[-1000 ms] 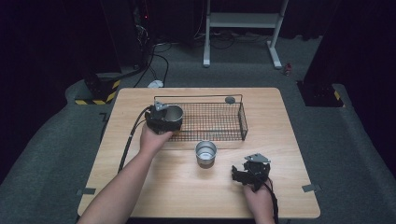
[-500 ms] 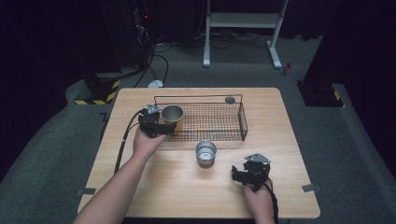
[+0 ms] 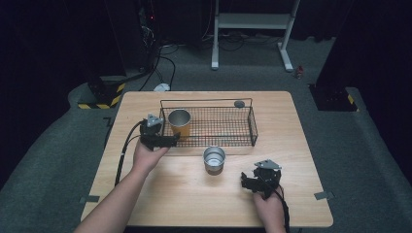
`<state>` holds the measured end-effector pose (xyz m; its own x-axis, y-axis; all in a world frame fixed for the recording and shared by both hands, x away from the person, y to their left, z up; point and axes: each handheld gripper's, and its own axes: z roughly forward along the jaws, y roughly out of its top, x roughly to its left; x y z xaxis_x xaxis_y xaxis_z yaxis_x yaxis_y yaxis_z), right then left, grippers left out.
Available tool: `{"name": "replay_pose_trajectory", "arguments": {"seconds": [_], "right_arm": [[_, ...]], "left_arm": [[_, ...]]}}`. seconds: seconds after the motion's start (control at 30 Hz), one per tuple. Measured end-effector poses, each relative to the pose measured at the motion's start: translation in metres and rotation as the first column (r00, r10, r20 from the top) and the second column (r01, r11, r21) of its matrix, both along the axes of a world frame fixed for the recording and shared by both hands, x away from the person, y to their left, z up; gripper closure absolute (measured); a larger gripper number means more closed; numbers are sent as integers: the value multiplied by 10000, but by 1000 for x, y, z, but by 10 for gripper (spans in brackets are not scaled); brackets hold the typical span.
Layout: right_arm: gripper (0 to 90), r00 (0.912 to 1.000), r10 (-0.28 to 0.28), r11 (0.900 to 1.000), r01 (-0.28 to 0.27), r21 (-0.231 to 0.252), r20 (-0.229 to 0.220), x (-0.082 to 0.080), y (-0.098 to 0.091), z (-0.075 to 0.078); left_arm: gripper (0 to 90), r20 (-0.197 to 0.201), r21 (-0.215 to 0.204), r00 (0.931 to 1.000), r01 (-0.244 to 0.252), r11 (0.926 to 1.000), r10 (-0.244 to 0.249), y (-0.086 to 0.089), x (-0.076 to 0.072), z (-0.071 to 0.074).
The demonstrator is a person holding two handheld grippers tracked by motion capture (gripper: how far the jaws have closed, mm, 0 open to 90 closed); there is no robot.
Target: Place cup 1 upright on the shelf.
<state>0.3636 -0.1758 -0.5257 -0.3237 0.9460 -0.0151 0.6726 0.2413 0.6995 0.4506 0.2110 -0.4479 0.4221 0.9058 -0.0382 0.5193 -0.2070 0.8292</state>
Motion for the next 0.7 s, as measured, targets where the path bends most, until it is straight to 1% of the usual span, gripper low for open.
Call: {"name": "replay_pose_trajectory", "arguments": {"seconds": [0.1, 0.17, 0.33, 0.53, 0.6, 0.7], "right_arm": [[85, 10000, 0, 10000, 0, -2, 1, 0, 0, 0], [85, 10000, -1, 10000, 1, -1, 0, 0, 0, 0], [85, 10000, 0, 10000, 0, -2, 2, 0, 0, 0], [86, 10000, -1, 10000, 1, -7, 4, 0, 0, 0], [86, 10000, -2, 10000, 2, -7, 4, 0, 0, 0], [86, 10000, -22, 10000, 22, 1, -3, 0, 0, 0]], "left_arm": [[11, 4, 88, 10000, 100, 9999, -100, 3, -6, -1], [12, 11, 39, 9999, 144, 9999, -144, 5, -11, -2], [21, 25, 147, 9994, 344, 9993, -344, 10, -23, -5], [24, -193, -35, 9984, 530, 9986, -531, 18, -35, -11], [25, -289, 65, 9978, 599, 9982, -597, 20, -38, -14], [25, -424, -67, 9967, 696, 9976, -698, 24, -43, -18]]}}
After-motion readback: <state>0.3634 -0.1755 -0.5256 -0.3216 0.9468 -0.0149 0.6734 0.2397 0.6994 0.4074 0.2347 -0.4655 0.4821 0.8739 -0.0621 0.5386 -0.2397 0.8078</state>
